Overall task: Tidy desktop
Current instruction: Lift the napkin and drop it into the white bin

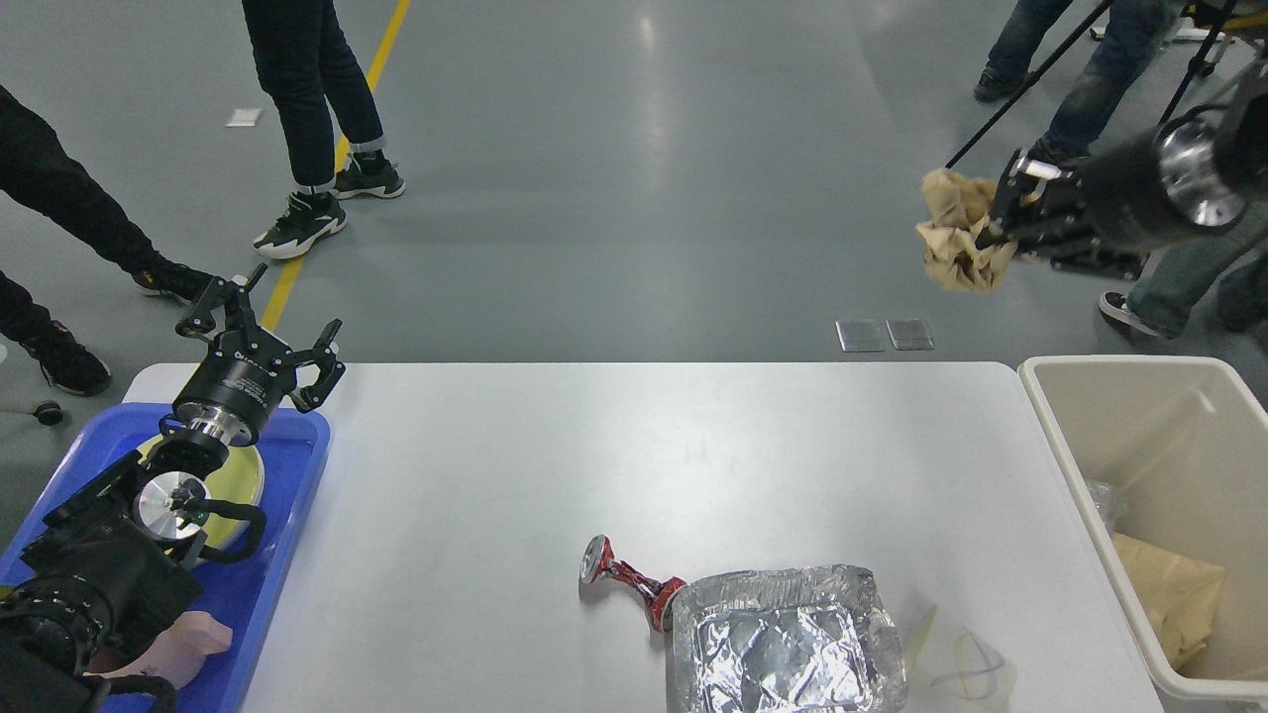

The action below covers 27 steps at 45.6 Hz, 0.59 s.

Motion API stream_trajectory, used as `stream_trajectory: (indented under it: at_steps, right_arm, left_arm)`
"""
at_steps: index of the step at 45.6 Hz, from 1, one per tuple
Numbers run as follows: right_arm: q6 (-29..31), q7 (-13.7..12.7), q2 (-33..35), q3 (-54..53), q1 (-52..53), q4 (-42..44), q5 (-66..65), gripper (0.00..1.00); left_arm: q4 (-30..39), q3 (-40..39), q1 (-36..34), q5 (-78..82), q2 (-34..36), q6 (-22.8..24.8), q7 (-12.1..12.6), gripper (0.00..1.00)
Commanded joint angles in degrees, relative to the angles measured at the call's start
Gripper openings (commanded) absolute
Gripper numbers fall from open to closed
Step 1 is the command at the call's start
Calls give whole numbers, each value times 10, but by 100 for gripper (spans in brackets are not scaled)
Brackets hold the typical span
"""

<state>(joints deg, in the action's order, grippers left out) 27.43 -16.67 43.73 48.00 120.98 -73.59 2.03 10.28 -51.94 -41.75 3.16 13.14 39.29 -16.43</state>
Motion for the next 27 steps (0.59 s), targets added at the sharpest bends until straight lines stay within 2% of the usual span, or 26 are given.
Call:
stream_trajectory:
  at_steps: [1, 10, 23, 26, 27]
  right_arm:
    - [27, 0, 21, 34, 81, 6, -2, 0]
    - [-5, 0, 20, 101, 73, 70, 0, 0]
    - [-220, 0, 14, 111, -226, 161, 0, 0]
    - [-243, 1, 13, 110, -273, 173, 0, 0]
    - [-248, 2, 12, 107, -286, 176, 0, 8]
  left_arm:
    - [0, 0, 0, 0, 0, 0, 0, 96]
    - [0, 0, 0, 0, 0, 0, 0, 96]
    - [0, 0, 0, 0, 0, 0, 0, 96]
    - [0, 0, 0, 0, 0, 0, 0, 96]
    - [0, 0, 0, 0, 0, 0, 0, 96]
